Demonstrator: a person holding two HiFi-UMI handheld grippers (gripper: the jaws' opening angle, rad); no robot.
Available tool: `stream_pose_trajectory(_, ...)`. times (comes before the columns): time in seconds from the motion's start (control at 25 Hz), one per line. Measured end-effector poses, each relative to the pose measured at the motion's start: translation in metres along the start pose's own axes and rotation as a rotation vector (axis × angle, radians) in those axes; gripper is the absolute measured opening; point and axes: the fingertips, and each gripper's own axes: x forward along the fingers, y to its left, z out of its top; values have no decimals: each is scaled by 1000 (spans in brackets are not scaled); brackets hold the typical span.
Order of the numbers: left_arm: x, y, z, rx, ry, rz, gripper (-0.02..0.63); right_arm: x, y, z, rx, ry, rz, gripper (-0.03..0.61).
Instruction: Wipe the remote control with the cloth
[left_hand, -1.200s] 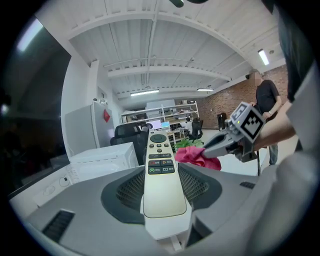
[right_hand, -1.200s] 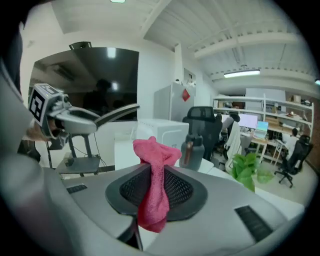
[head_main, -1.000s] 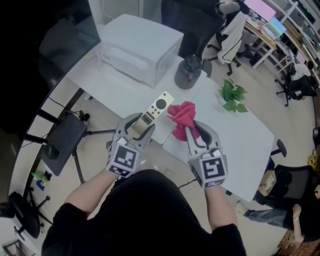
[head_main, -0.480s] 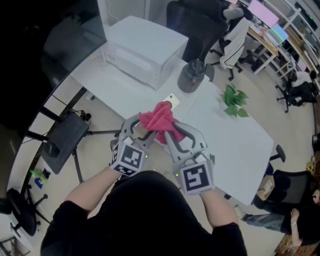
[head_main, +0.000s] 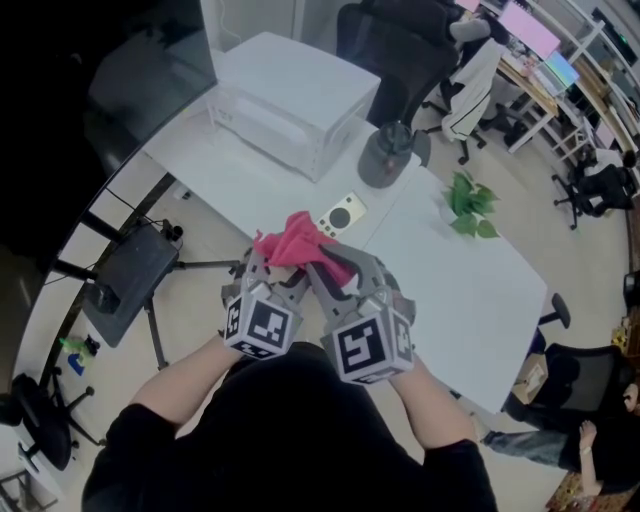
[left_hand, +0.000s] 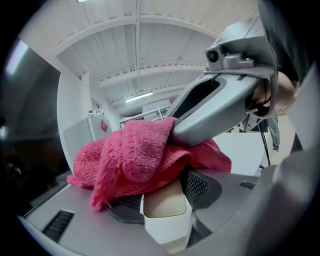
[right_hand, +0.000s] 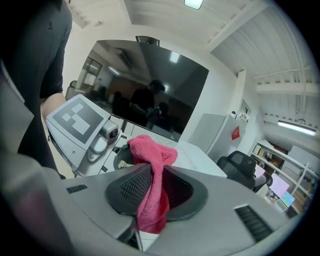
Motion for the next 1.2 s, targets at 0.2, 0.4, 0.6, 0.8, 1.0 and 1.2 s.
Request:
stream_pose_trajectory(0.2,-3,-2,2,34,-12,5,209,3,-10,-3,-29,17,-34,78)
stream_pose_trajectory(0.4,-2,-7,-2,71,-13,-6,209,-1,-34,-13,-24,37,-101,78)
stream_pose_trajectory(0.6,-2,-9,-2,72,-14,-10,209,-8,-63,-24,-15,51,-181,78)
stream_pose_trajectory(0.8,-4,-11,-2,76,-17,-13,209,-21,-97,-31,17,45,-282,78)
stream_pose_trajectory(1.0,-4,-9,-4,50,-10,-13,209,-41,-105,-10,8,-20,-308,77)
stream_pose_trajectory(1.2,-1,-6,-2,29,-8,-4,209,-34,-48,5,-14,-17,-137,78)
